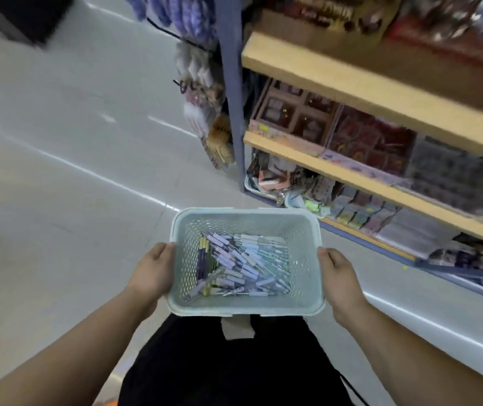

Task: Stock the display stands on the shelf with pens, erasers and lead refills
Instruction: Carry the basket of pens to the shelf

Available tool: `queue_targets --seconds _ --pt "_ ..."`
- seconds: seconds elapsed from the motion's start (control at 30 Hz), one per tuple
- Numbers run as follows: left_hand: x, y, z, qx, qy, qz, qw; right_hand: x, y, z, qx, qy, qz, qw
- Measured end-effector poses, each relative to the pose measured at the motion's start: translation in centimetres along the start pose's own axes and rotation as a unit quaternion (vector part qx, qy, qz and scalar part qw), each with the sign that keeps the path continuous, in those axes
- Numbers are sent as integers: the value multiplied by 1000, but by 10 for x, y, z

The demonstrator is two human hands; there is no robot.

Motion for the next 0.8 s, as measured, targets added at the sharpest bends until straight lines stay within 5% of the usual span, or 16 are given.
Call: queue_targets --seconds 0.27,0.57,0.8 --pt "7 -132 -69 149 45 -158 975 -171 99 -44 -90 -140 -76 983" --pt "17 -340 -43 134 94 -288 944 -331 286 -57 -121 -192 -25 973" --pt "33 -519 -19 192 139 -348 907 -448 449 -62 -170 -221 -51 959"
Point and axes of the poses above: each hand's wrist, its own z-axis towards the middle knuckle, its own y-axis out of the palm, x = y × z, the point moved 7 cm from there along z, towards the middle knuckle, and after that the axes turned 10 degrees about -x, right-handed, at the moved point
